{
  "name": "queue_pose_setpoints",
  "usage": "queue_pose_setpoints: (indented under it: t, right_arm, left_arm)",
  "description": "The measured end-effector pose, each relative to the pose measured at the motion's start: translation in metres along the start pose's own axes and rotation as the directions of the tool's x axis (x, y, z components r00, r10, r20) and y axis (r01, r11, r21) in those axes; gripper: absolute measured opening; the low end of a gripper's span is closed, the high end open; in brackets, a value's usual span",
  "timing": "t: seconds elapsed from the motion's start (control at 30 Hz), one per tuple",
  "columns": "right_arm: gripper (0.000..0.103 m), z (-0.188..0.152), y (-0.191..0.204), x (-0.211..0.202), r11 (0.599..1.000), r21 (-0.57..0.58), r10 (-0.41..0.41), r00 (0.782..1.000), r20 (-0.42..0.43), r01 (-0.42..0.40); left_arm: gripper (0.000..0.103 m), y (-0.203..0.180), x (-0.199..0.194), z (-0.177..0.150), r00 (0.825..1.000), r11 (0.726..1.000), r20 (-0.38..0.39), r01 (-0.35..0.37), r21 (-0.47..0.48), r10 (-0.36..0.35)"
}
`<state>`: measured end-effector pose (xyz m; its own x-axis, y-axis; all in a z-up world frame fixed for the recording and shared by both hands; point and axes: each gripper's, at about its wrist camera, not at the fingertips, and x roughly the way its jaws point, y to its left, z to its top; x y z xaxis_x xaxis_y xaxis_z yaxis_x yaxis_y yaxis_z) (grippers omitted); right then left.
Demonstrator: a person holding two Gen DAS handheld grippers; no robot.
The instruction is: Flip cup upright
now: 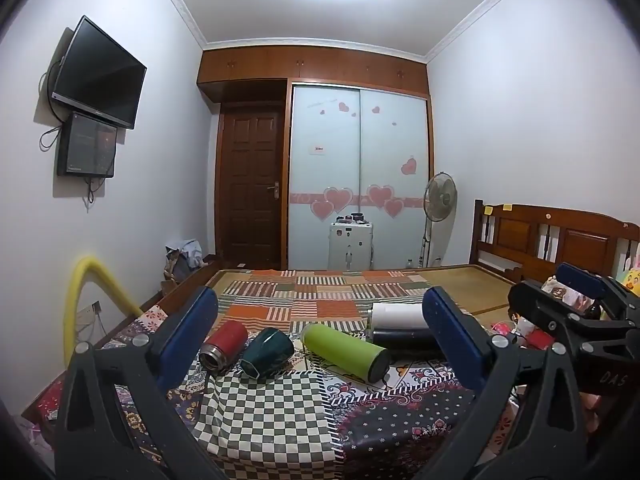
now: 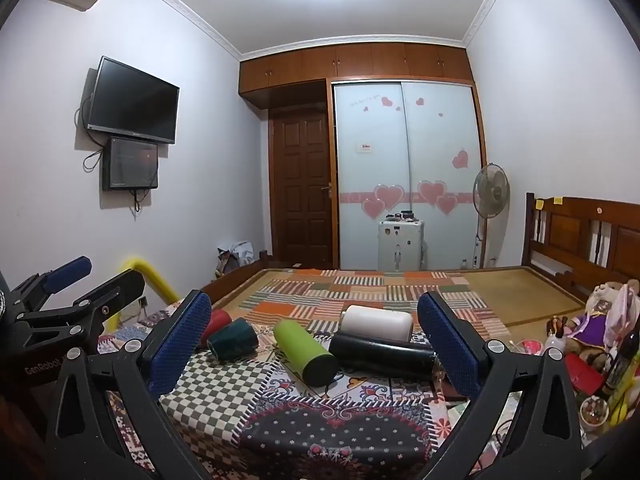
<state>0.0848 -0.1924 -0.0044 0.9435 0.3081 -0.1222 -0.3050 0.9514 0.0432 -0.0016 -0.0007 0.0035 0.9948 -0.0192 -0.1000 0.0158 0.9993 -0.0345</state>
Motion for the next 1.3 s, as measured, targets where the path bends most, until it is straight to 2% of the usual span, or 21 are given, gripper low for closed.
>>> queue_pose_setpoints:
  t: [1.3]
  right_arm:
    - [0.103, -0.0048, -0.0044, 0.0009, 1.0, 0.003, -0.008, 1.0, -0.002, 0.008]
  left_arm:
    - [0.103, -0.0019, -0.0023, -0.0033, 1.0, 1.0, 0.011, 0.0, 0.011, 0.0]
